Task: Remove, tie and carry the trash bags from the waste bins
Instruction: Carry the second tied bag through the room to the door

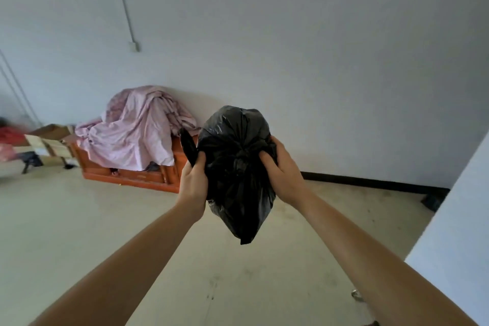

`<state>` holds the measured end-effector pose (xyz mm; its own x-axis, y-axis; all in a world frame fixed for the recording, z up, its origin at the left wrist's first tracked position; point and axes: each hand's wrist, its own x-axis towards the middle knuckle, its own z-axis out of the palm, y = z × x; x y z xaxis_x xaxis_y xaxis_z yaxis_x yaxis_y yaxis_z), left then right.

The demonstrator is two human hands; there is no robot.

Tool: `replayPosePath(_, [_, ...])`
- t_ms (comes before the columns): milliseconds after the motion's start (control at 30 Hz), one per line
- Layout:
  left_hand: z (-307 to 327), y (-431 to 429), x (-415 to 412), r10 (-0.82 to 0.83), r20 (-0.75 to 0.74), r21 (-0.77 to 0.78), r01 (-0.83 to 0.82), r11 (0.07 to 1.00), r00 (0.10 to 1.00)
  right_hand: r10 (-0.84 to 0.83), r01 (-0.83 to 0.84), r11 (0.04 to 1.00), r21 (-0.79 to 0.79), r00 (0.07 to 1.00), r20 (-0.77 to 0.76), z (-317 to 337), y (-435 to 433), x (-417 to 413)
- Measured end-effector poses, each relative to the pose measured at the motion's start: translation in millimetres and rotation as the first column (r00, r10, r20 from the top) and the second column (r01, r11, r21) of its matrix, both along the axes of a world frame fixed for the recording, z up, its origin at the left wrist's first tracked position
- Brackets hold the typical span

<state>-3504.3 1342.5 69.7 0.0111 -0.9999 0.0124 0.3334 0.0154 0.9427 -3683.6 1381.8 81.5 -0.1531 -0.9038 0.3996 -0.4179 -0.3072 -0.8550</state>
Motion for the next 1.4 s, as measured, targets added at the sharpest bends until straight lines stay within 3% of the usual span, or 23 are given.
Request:
replayPosePath(233, [-24, -104, 61, 0.284, -0.017, 0.073, -0.282, 0.957, 0.959, 0.241, -0.242, 0.970, 0.029, 0.970, 0.028, -35, -164, 64])
replayPosePath(467, [-35, -225, 183, 0.475, -0.051, 0.067, -0.471, 0.880, 0.879, 0.487, -0.487, 0.873, 0.019, 0.873, 0.014, -30, -312, 192])
replayPosePath(733, [-10, -356, 321, 0.575, -0.091, 0.059, -0.572, 0.818, 0.813, 0.626, -0.626, 0.779, -0.007, 0.779, -0.001, -11, -472, 339])
replayPosePath(1133, [-47, -564, 518, 0.719, -0.022, 0.091, -0.715, 0.693, 0.694, 0.760, -0.760, 0.649, 0.024, 0.650, 0.014, -63, -717, 562])
replayPosePath(1400, [-19, -703, 669, 0.777, 0.051, 0.036, -0.779, 0.626, 0.628, 0.807, -0.809, 0.588, 0.024, 0.588, 0.048, -44, -867, 723])
